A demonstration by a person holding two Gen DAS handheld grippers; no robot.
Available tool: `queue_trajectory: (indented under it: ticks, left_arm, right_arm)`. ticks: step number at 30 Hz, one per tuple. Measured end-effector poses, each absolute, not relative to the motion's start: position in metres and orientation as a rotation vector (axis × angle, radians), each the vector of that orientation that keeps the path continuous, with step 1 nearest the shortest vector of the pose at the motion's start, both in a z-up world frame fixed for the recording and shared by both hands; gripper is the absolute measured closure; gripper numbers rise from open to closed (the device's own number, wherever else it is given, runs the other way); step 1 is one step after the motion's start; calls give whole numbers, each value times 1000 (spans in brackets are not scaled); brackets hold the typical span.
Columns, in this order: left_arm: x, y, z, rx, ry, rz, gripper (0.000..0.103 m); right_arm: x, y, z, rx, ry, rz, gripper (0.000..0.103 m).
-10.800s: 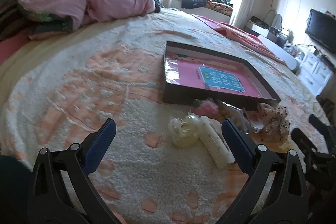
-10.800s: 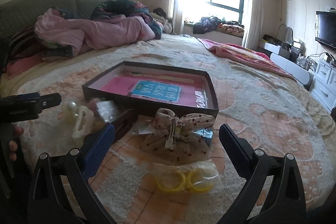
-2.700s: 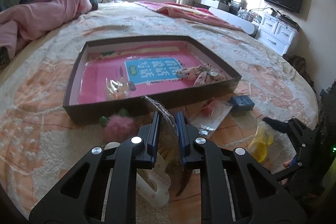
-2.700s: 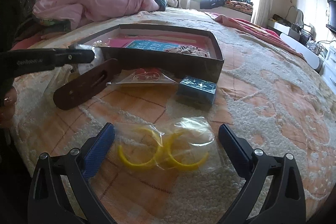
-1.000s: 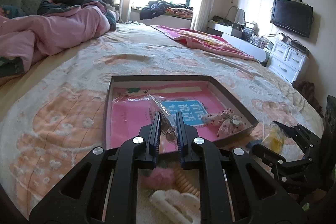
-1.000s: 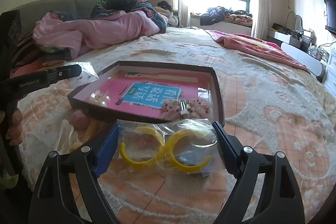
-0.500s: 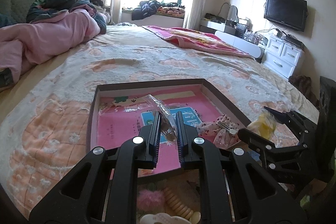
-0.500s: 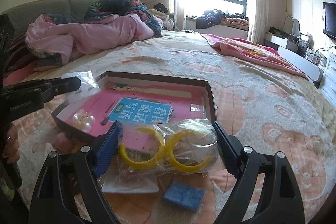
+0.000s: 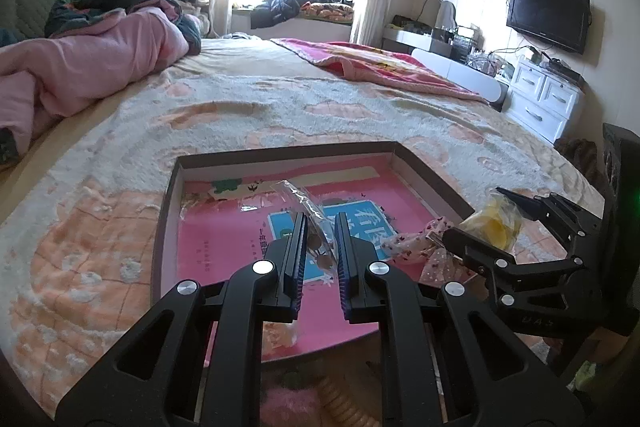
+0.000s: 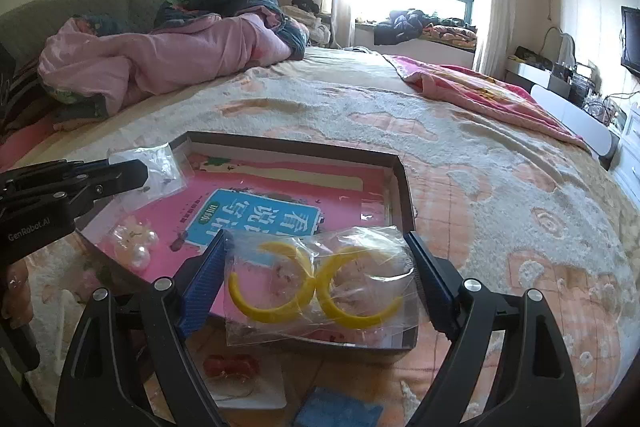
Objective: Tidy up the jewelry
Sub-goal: 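Carry the packet into the box and open the left tool while the right releases the bangles there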
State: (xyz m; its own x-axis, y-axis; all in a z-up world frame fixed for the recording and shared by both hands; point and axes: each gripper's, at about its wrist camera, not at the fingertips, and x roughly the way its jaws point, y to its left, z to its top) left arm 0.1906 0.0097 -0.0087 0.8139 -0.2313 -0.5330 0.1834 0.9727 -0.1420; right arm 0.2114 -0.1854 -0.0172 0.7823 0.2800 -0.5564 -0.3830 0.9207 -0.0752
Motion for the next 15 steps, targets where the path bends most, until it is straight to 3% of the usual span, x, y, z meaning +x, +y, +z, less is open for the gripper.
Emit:
queue_trajectory:
  ticks: [15]
  left_arm:
    - [208, 11, -29, -82, 646, -238, 95]
  right_arm:
    - [231, -178, -36, -203, 655, 381, 19]
